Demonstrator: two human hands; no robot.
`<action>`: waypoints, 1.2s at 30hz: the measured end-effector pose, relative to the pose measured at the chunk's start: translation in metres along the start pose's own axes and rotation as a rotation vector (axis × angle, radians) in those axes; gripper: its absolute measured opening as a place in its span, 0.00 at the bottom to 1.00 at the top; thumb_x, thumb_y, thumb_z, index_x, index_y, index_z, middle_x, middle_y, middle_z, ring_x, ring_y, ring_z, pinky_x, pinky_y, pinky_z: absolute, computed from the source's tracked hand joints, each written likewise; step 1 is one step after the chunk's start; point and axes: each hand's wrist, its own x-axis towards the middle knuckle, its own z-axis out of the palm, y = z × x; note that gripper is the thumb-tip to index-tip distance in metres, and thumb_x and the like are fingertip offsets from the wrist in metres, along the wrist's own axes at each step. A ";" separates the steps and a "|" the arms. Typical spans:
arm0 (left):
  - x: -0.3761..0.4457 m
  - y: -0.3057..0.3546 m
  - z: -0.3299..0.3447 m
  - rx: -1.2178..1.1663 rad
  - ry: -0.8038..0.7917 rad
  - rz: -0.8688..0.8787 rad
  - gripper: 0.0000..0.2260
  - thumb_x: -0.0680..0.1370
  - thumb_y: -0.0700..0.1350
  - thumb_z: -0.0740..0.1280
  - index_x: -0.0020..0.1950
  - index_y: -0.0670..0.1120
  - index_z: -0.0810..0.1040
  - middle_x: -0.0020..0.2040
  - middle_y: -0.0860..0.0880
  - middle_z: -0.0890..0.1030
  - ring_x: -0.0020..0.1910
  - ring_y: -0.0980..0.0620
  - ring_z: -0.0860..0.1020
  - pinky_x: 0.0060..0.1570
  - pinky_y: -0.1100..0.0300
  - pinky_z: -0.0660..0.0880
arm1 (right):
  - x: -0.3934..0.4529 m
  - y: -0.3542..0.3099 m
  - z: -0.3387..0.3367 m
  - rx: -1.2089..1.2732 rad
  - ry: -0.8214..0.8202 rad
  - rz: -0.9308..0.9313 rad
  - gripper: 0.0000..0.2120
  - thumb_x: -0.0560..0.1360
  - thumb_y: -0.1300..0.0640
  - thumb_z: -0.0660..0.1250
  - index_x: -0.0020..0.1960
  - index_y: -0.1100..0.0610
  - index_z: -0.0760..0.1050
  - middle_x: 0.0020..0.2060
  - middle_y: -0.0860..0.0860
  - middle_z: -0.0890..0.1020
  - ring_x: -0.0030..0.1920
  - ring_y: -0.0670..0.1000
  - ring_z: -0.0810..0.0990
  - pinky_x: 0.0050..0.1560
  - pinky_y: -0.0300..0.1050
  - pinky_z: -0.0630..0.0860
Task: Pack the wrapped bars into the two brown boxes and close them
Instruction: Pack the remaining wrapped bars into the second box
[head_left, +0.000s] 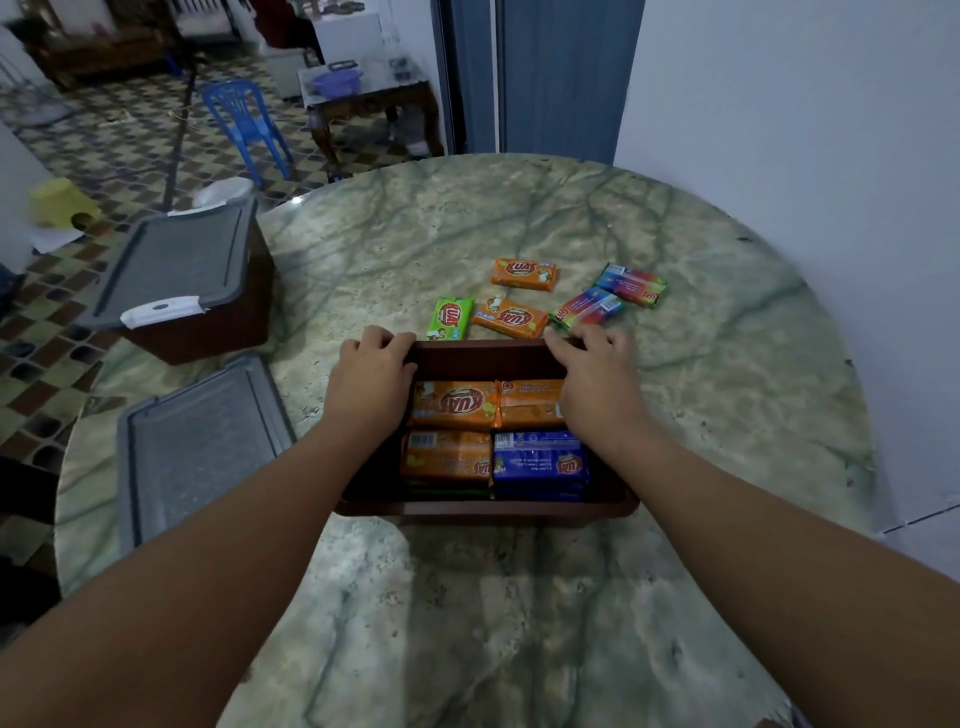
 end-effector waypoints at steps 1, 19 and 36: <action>0.001 -0.002 0.001 -0.044 -0.001 -0.012 0.15 0.83 0.47 0.63 0.69 0.50 0.75 0.63 0.45 0.74 0.60 0.40 0.71 0.53 0.45 0.75 | 0.001 0.000 -0.001 0.020 -0.005 0.012 0.33 0.79 0.65 0.65 0.81 0.48 0.62 0.75 0.52 0.66 0.71 0.56 0.60 0.68 0.48 0.68; 0.001 0.015 -0.016 -0.014 -0.001 -0.218 0.17 0.79 0.57 0.59 0.61 0.52 0.79 0.61 0.47 0.76 0.63 0.43 0.69 0.60 0.46 0.70 | 0.037 0.004 0.001 0.017 -0.003 -0.072 0.19 0.82 0.44 0.60 0.71 0.44 0.77 0.65 0.49 0.78 0.64 0.57 0.69 0.66 0.56 0.69; 0.129 0.034 0.027 -0.190 -0.291 -0.193 0.03 0.78 0.46 0.69 0.49 0.48 0.81 0.50 0.47 0.81 0.50 0.45 0.79 0.42 0.56 0.73 | 0.153 0.004 0.004 0.081 -0.556 0.024 0.19 0.75 0.50 0.76 0.65 0.48 0.81 0.62 0.53 0.81 0.58 0.53 0.80 0.59 0.48 0.77</action>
